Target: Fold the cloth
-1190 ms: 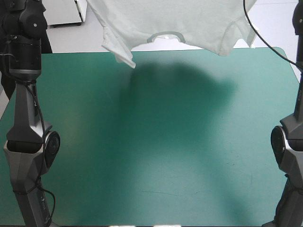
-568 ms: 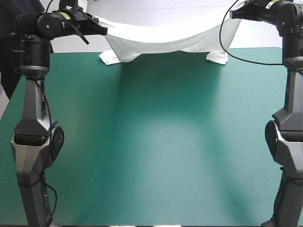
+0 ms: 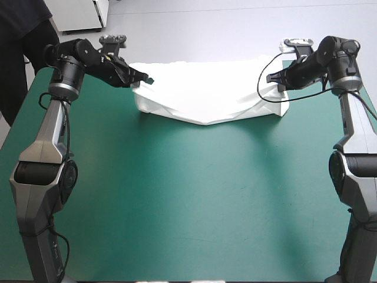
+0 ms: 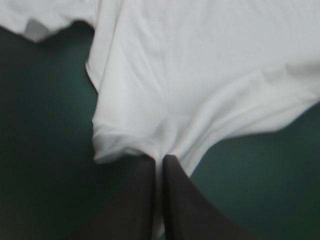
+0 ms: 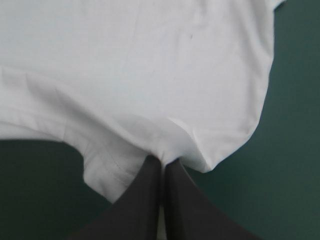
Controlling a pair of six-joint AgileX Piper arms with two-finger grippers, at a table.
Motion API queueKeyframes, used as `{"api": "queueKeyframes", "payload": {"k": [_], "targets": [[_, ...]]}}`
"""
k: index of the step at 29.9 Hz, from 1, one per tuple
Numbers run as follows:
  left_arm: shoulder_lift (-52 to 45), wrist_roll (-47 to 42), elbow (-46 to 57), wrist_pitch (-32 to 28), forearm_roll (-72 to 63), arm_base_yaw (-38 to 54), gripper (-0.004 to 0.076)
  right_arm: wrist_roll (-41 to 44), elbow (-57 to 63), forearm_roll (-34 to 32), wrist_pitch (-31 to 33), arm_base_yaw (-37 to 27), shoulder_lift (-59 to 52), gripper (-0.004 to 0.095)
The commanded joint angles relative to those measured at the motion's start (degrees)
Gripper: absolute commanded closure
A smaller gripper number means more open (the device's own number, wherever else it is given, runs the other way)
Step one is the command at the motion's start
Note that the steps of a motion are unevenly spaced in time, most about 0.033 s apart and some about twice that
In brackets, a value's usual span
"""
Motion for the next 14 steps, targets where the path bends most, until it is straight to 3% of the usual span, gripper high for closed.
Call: {"api": "queueKeyframes", "payload": {"k": [1,9,14], "targets": [[-5.95,0.97,7.78,1.75,-1.35,-0.06,0.0746,-0.86,4.02,2.39,0.04,0.05,-3.69,0.0924],[-14.5,3.58,28.07,1.63,-0.55,-0.06,0.0746,-0.33,12.2,2.05,0.04,3.45,-6.37,0.092],[-22.72,5.24,38.3,1.63,0.39,-0.06,0.0746,0.82,20.98,-2.89,0.04,4.4,-13.78,0.092]]}}
